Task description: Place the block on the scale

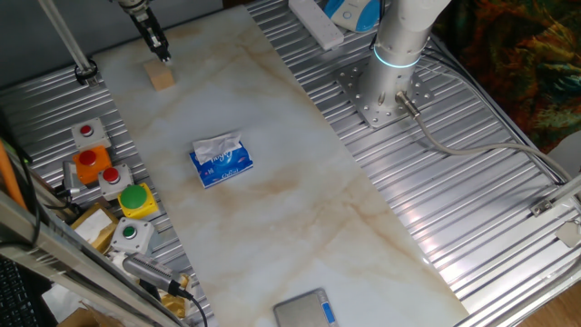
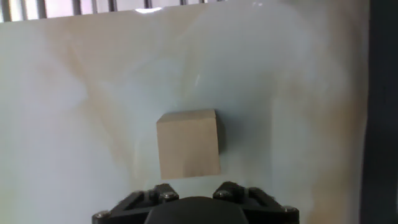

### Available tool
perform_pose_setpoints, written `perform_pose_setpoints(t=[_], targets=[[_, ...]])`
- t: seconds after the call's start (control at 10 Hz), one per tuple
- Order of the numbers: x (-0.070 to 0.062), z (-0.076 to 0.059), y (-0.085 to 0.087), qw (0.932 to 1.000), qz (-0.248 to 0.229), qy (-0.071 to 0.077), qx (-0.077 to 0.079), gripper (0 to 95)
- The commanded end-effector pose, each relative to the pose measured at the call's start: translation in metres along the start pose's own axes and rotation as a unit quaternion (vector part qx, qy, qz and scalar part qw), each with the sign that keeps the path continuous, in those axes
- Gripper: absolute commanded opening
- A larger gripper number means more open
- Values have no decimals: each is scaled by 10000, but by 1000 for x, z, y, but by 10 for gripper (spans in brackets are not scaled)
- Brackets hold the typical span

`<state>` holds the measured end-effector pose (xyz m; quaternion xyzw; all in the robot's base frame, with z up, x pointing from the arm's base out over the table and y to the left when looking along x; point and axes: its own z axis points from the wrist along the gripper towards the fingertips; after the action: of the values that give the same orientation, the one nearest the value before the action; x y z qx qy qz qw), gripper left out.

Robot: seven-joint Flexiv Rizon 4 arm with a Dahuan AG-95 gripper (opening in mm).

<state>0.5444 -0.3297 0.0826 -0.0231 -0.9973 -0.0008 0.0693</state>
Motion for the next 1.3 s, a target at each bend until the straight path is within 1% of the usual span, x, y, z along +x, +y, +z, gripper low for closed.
perform_pose_setpoints(t=[0.1,0.4,0.7,0.9,1.0,1.2,1.3], targets=[[-6,8,-2,10000,8,-14,52,950],[-17,23,-4,10000,26,-50,32,950],[-26,34,-5,9999,82,-60,50,950],[-32,41,-5,9999,104,-75,27,950],[-34,44,-5,9999,104,-74,30,950],[-35,44,-4,9999,109,-73,25,950],[-35,44,-3,9999,133,-72,33,760]])
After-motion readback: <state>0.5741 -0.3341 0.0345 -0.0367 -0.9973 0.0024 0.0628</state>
